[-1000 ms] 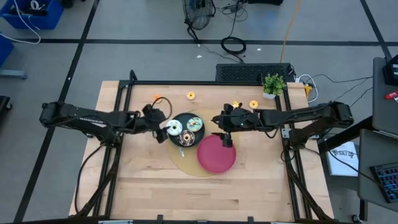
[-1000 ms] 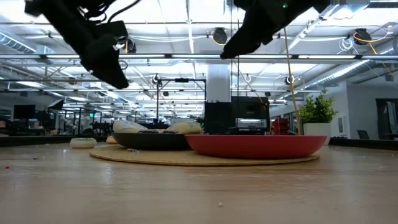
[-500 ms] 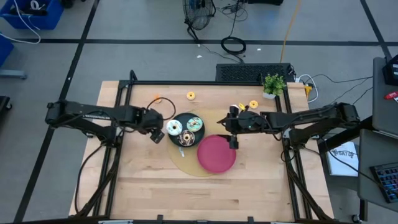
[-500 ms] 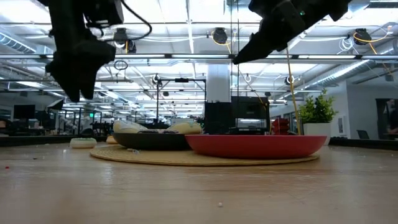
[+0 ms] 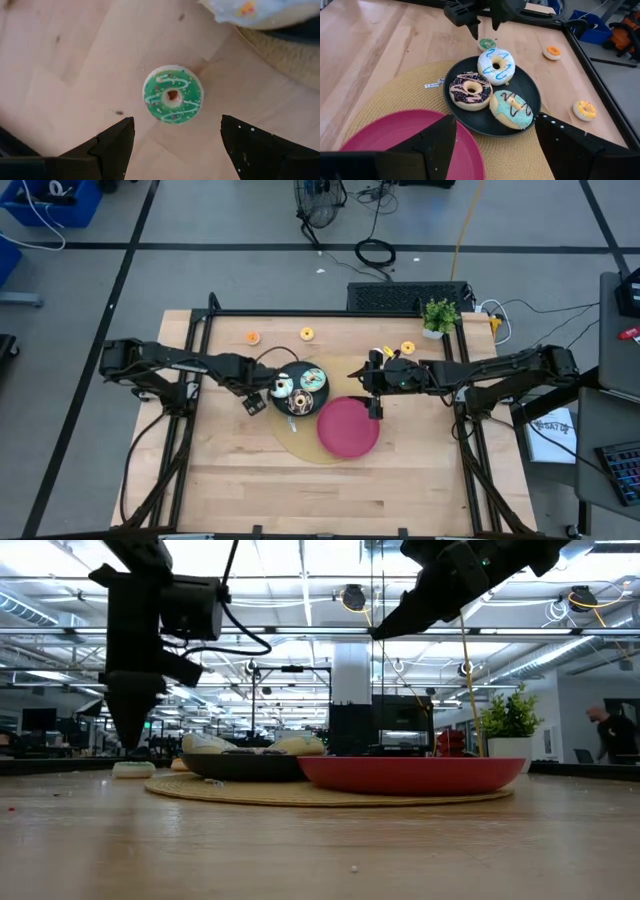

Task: Pick & Place donuts
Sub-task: Put the small green donut on the pink plate

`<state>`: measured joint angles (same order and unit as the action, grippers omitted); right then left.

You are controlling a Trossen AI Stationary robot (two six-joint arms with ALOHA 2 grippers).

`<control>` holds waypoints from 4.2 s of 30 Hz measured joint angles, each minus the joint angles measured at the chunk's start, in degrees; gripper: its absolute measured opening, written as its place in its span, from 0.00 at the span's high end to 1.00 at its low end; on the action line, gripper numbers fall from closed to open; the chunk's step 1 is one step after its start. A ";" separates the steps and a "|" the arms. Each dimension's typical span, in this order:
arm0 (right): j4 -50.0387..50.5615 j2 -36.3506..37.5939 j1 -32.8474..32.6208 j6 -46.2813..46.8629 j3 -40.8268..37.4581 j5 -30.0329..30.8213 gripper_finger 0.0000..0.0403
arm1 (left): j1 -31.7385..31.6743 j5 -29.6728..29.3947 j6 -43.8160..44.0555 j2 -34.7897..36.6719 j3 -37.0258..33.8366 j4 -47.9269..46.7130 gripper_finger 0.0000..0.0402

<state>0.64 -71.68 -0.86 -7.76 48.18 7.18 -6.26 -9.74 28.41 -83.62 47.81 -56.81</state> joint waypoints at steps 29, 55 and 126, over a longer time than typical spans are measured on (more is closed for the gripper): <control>0.04 0.00 0.00 2.37 0.00 -4.48 0.36 | -7.28 3.74 -31.69 -1.61 -3.01 6.73 0.29; 0.00 0.00 0.00 2.61 0.02 -4.35 0.36 | -7.21 4.17 -31.10 -1.50 -8.00 15.48 0.29; -49.21 -31.69 0.32 0.82 -0.24 -4.42 0.36 | 12.57 -10.29 -27.73 -15.27 28.79 7.44 0.78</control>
<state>-48.57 -103.37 -0.54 -6.94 47.94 2.76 6.31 -20.03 0.68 -98.90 76.60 -49.38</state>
